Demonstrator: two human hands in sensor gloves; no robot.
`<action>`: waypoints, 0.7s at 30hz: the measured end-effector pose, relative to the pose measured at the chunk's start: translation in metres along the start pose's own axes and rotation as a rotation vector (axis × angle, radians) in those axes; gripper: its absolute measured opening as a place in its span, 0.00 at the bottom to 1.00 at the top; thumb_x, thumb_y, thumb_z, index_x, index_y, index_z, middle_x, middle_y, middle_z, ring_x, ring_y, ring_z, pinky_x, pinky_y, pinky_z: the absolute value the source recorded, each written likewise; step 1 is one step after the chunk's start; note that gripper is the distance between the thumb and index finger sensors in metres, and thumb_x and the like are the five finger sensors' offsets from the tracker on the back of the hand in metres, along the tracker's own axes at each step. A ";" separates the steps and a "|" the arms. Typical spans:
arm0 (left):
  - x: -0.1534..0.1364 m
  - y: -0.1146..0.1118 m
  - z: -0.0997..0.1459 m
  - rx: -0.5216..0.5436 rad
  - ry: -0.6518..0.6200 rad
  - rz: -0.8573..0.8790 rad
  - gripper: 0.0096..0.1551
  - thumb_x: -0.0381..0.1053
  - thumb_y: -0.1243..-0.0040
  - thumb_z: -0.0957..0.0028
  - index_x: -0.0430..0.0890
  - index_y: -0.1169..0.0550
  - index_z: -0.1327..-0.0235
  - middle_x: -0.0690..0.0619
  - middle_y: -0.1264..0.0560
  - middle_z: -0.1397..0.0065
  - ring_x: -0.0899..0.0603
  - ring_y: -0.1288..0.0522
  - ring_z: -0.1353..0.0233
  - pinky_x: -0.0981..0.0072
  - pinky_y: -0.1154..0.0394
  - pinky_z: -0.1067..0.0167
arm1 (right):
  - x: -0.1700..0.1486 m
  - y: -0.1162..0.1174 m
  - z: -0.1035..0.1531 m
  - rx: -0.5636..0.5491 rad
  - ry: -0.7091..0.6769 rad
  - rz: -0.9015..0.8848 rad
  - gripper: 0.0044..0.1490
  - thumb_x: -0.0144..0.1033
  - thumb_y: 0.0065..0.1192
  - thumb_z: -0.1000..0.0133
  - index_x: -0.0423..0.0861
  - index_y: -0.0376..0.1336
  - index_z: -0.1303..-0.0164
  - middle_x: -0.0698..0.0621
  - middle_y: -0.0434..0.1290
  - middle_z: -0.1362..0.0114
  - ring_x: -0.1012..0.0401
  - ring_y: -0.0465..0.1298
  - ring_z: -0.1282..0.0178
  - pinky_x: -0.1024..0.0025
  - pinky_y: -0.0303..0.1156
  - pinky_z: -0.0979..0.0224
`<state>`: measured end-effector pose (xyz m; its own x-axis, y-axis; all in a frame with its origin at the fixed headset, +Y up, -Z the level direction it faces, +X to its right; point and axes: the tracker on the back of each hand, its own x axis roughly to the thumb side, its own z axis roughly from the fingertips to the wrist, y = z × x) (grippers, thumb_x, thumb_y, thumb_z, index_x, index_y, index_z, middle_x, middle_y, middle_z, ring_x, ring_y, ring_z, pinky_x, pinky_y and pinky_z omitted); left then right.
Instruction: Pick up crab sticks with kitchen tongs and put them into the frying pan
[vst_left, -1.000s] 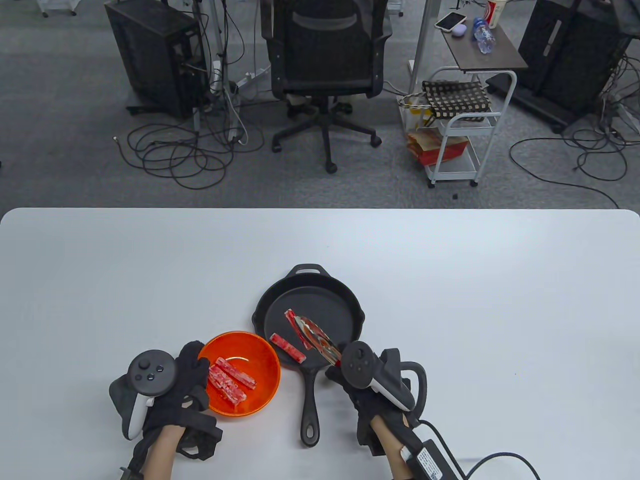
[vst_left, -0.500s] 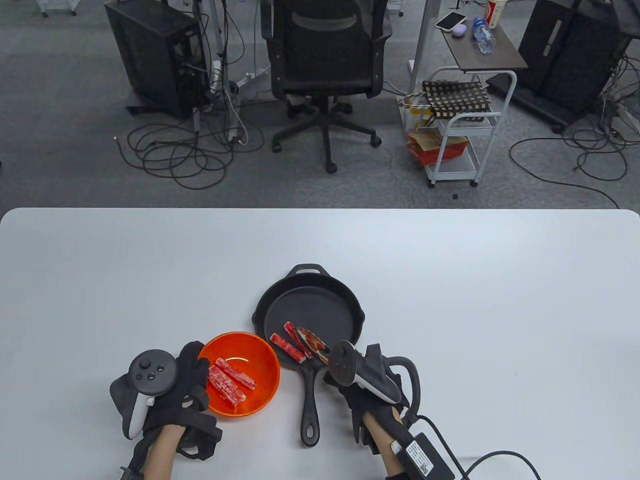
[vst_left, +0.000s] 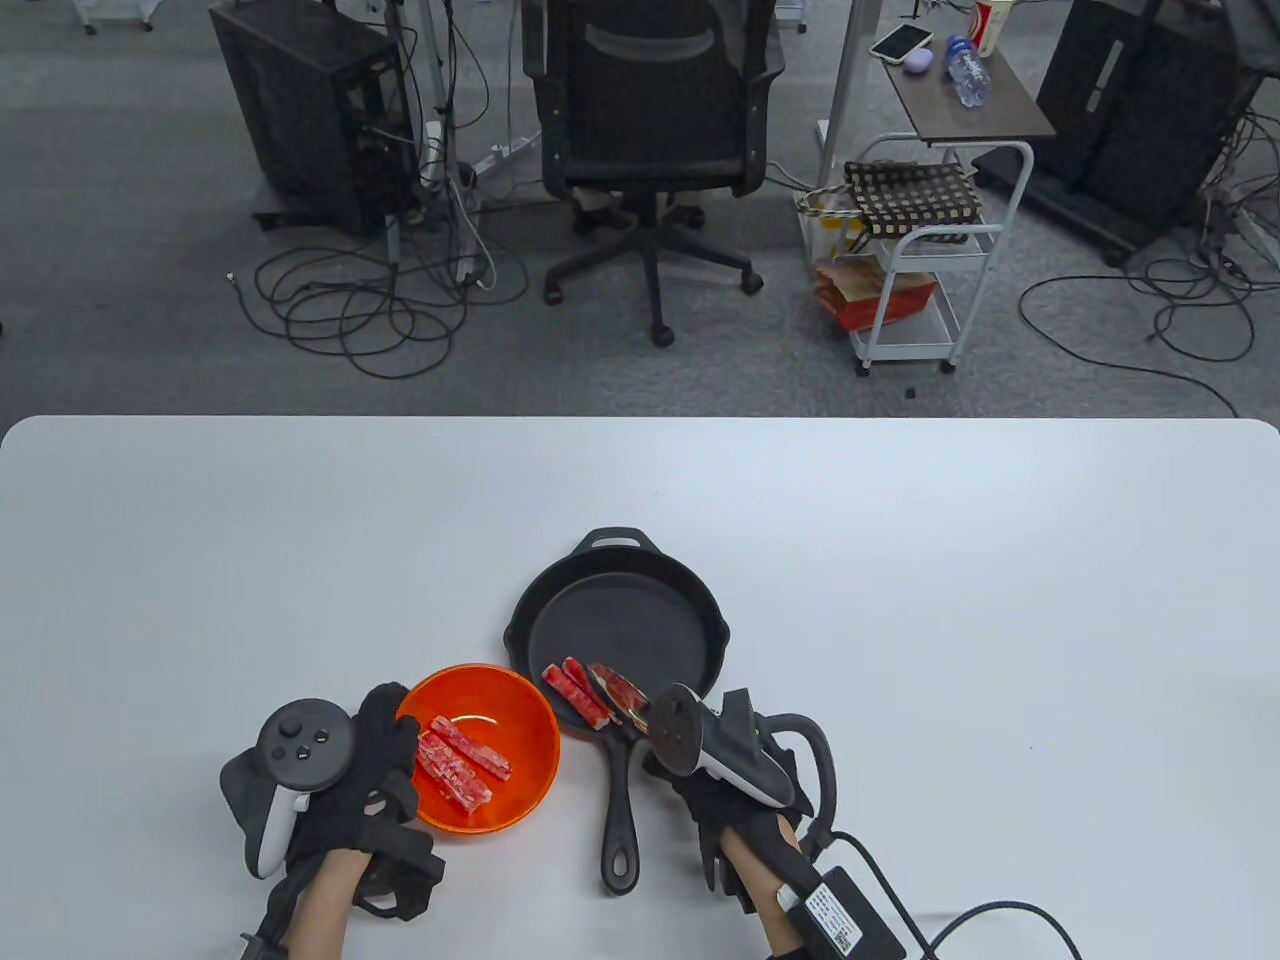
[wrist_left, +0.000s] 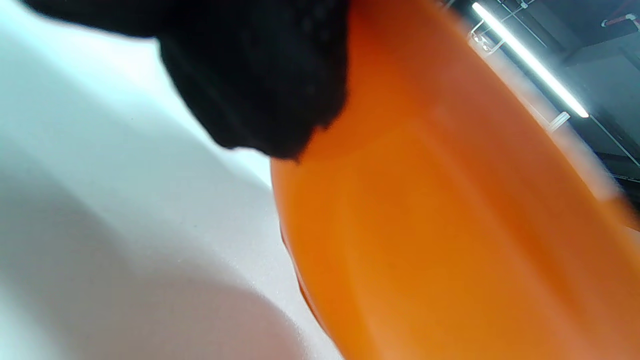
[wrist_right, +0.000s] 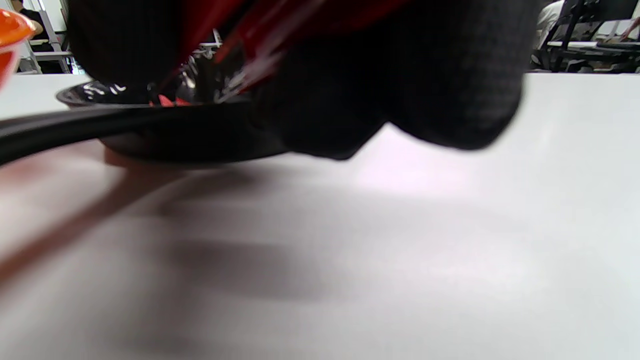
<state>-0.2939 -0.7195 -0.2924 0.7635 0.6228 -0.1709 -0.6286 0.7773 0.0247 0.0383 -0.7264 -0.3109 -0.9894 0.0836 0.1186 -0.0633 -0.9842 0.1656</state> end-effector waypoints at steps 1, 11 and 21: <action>0.000 0.000 0.000 0.000 0.000 0.000 0.29 0.49 0.40 0.40 0.44 0.28 0.25 0.39 0.16 0.38 0.48 0.15 0.82 0.68 0.16 0.87 | 0.000 0.000 0.000 -0.001 0.001 0.005 0.40 0.54 0.62 0.45 0.48 0.64 0.23 0.45 0.81 0.41 0.57 0.86 0.62 0.62 0.84 0.61; 0.000 0.000 0.000 -0.005 0.000 -0.005 0.29 0.49 0.40 0.40 0.44 0.28 0.25 0.39 0.16 0.38 0.48 0.15 0.82 0.68 0.16 0.87 | 0.002 0.000 0.002 -0.015 0.004 0.042 0.41 0.55 0.62 0.45 0.48 0.63 0.23 0.44 0.80 0.40 0.57 0.85 0.62 0.62 0.84 0.61; 0.001 -0.001 0.000 -0.009 -0.002 -0.011 0.29 0.49 0.40 0.40 0.44 0.28 0.25 0.39 0.16 0.38 0.48 0.15 0.82 0.68 0.16 0.87 | 0.003 -0.005 0.006 -0.062 0.010 0.048 0.42 0.56 0.61 0.45 0.48 0.63 0.22 0.44 0.80 0.40 0.57 0.85 0.61 0.62 0.84 0.60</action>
<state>-0.2922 -0.7199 -0.2926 0.7706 0.6145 -0.1693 -0.6215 0.7833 0.0140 0.0370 -0.7203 -0.3052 -0.9927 0.0345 0.1153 -0.0231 -0.9949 0.0985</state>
